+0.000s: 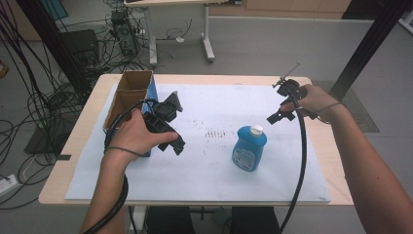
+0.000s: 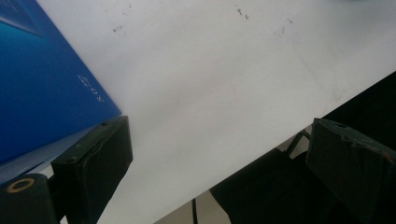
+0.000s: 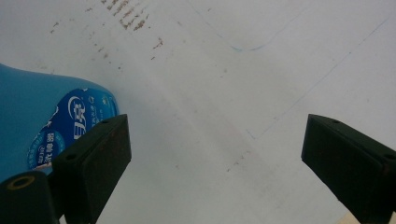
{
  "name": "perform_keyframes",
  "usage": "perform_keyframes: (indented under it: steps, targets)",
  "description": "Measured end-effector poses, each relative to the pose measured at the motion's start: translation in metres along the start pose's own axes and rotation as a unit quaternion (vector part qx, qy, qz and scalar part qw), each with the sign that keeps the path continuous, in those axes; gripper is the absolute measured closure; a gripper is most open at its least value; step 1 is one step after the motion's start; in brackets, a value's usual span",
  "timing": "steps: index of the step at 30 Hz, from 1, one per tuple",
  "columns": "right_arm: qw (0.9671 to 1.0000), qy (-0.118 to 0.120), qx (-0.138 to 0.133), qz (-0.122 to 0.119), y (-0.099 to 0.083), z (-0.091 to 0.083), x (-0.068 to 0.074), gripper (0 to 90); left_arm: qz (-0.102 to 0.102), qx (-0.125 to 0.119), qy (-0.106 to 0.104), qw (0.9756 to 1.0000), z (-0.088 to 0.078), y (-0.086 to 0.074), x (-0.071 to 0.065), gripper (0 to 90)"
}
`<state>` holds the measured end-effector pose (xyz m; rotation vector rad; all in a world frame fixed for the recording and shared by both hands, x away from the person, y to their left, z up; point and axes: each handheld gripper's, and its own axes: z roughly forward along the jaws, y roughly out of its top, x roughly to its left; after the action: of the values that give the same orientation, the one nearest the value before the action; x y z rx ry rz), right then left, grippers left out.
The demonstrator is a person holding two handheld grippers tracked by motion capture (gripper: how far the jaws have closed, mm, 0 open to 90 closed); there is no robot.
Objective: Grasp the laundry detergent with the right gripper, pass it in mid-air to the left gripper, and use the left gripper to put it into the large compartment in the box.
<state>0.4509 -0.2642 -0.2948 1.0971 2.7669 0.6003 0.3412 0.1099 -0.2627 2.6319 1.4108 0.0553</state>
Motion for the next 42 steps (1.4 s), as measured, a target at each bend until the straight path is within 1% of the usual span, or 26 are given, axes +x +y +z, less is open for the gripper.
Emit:
perform_keyframes:
  steps: [3, 5, 7, 11, 13, 17, 19, 21, 24, 28, 32, 35, 42]
  targets:
    - [1.0000, -0.001, -0.005, -0.001, -0.005, 0.000, 0.000, 8.2, -0.007, -0.006, 0.002, 1.0000, 0.003, -0.001, 0.001, 7.5]
    - [0.9999, 0.002, -0.012, 0.004, -0.008, 0.000, 0.000, 8.2, -0.008, -0.010, -0.002, 0.9999, 0.004, -0.002, 0.001, 7.6]
    - [0.9998, 0.001, -0.019, 0.003, -0.011, -0.001, 0.000, 8.2, -0.011, -0.014, -0.003, 0.9998, 0.006, -0.002, 0.002, 7.6]
    - [0.9997, -0.002, -0.023, -0.001, -0.017, -0.001, 0.002, 8.1, -0.014, -0.018, -0.007, 0.9997, 0.010, -0.002, 0.001, 7.6]
    - [0.9996, -0.002, -0.027, -0.001, -0.020, -0.001, 0.003, 8.1, -0.015, -0.020, -0.012, 0.9996, 0.012, -0.002, 0.001, 7.5]
    - [0.9992, -0.002, -0.040, 0.000, -0.026, -0.002, 0.005, 8.1, -0.018, -0.026, -0.012, 0.9994, 0.014, -0.004, 0.000, 7.5]
    - [0.9991, -0.005, -0.042, -0.001, -0.030, -0.003, 0.007, 8.0, -0.022, -0.032, -0.013, 0.9992, 0.015, -0.005, 0.000, 7.5]
    - [0.9990, -0.007, -0.045, -0.002, -0.034, -0.003, 0.008, 7.9, -0.022, -0.036, -0.008, 0.9991, 0.017, -0.006, -0.001, 7.5]
    - [0.9987, -0.011, -0.050, -0.003, -0.040, -0.005, 0.010, 7.9, -0.029, -0.045, -0.005, 0.9986, 0.018, -0.007, -0.001, 7.4]
    - [0.9982, -0.010, -0.060, -0.004, -0.048, -0.006, 0.012, 7.9, -0.034, -0.055, -0.009, 0.9979, 0.021, -0.008, -0.002, 7.4]
    - [0.9977, -0.007, -0.067, -0.003, -0.055, -0.005, 0.015, 7.9, -0.040, -0.058, -0.012, 0.9975, 0.026, -0.009, -0.002, 7.4]
    - [0.9974, -0.006, -0.072, -0.005, -0.059, -0.004, 0.017, 7.9, -0.043, -0.061, -0.017, 0.9970, 0.029, -0.011, -0.003, 7.5]
    - [0.9965, -0.003, -0.084, -0.002, -0.069, 0.000, 0.021, 7.9, -0.052, -0.069, -0.021, 0.9960, 0.037, -0.015, -0.006, 7.5]
